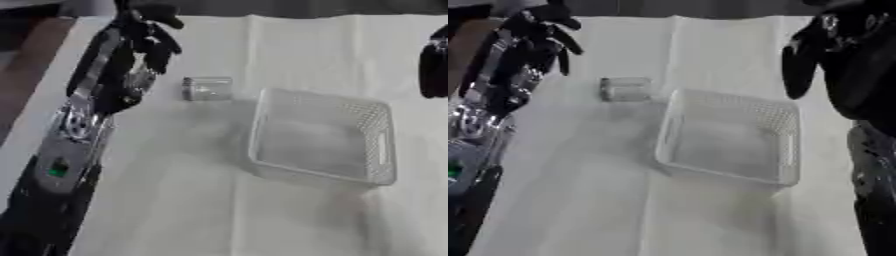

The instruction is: Pick up objects on the table and place them in the box.

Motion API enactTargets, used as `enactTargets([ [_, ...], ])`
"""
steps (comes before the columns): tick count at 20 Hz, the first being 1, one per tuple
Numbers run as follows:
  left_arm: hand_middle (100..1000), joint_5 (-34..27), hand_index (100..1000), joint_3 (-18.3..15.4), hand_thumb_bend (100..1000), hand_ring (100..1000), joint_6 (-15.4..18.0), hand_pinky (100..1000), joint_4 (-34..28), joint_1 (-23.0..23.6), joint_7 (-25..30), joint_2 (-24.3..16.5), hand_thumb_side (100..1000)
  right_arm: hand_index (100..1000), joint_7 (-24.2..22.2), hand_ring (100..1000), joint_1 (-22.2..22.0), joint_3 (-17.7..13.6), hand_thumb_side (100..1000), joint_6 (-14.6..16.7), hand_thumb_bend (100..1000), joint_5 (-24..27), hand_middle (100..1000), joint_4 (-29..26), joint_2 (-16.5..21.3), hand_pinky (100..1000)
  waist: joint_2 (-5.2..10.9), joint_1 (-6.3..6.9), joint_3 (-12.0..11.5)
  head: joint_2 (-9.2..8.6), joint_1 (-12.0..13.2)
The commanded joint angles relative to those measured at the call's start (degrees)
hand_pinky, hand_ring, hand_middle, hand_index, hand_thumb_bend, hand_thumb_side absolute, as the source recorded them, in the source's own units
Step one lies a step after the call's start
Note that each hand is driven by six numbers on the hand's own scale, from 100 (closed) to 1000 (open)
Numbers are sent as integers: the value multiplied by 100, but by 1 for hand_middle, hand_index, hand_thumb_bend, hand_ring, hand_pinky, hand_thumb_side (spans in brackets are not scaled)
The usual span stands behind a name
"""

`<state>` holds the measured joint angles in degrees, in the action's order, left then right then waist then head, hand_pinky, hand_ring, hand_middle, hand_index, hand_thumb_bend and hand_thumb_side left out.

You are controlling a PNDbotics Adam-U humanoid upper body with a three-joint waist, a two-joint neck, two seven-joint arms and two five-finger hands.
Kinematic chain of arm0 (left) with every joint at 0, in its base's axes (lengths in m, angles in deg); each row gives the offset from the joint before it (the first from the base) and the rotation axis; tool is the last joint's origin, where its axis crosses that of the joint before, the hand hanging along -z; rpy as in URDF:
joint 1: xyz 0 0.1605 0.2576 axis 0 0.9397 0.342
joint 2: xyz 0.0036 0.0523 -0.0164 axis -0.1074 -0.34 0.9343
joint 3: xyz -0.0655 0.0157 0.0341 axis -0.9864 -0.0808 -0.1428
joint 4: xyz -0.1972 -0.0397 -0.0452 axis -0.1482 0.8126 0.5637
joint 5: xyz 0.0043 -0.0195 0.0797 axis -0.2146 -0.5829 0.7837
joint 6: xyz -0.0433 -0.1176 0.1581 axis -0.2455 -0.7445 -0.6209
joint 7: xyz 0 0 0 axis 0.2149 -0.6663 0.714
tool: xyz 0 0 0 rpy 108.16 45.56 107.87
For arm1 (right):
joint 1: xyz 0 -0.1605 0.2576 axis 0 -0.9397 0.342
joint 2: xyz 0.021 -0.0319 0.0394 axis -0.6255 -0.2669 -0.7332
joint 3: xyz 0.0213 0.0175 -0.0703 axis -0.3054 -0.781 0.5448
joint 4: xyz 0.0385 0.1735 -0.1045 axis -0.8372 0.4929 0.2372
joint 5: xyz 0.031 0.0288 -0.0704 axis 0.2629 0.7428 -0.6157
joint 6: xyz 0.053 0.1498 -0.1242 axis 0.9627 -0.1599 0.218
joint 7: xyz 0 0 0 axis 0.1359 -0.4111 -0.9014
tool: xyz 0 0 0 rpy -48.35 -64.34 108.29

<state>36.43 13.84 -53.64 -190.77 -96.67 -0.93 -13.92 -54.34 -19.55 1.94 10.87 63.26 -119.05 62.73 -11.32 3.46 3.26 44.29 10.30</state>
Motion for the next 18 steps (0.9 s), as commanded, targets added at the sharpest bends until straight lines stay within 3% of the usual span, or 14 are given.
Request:
enactTargets([
  [1,746,869,881,66,446,658,-245,381,154,-129,486,-472,738,503,-174,395,27,18,894,121,100,-5,774,-76,71,238,120,0,26,-18,52],
  [6,792,1744,897,210,535,711,-320,426,430,-266,1352,-679,740,498,-197,394,35,32,895,113,100,-7,774,-76,64,237,122,4,69,-18,67],
  [9,794,1817,895,248,564,714,-308,433,548,-345,1569,-783,713,497,-197,394,33,35,895,110,100,-11,774,-76,58,237,135,5,93,-18,70],
  [11,789,1832,882,303,557,708,-261,440,606,-414,1670,-901,639,497,-198,394,26,37,895,105,100,-14,774,-76,51,236,146,6,113,-18,75],
  [18,774,1905,860,601,649,698,70,463,1057,-803,1897,-1672,616,489,-226,392,10,65,897,81,100,-20,774,-76,27,235,190,17,197,-18,93],
])
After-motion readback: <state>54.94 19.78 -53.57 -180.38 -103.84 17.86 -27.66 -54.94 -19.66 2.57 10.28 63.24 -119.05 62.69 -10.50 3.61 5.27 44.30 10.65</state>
